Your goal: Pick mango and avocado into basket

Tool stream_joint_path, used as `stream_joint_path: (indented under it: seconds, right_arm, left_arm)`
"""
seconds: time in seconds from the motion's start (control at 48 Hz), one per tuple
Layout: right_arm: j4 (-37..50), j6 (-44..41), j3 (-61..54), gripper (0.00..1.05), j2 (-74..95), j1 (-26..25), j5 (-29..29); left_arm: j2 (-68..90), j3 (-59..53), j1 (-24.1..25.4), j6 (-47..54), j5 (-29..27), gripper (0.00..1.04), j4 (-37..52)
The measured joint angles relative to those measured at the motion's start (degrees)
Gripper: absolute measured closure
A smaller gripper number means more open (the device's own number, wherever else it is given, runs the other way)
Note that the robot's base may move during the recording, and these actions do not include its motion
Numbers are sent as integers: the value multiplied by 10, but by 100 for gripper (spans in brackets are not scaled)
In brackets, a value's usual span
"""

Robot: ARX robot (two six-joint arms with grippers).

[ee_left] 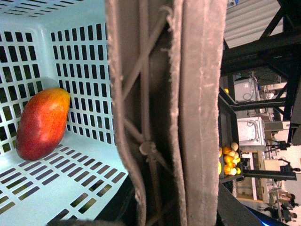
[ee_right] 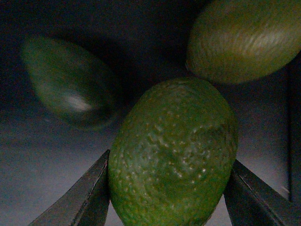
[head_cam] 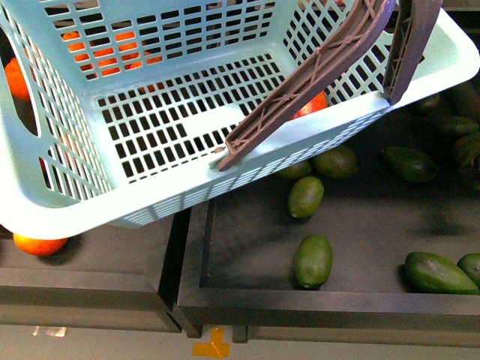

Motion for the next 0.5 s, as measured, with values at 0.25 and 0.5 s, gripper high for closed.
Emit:
stream_joint_path:
  seconds: [0.25,0.5]
  right_arm:
    - [82,27,-216,47,-304,-18,-121]
    - [77,90,-307,48,-560,74,-138]
  left_arm:
    - [0,0,0,0,-2,88,0]
    - [0,0,0,0,0,88,0]
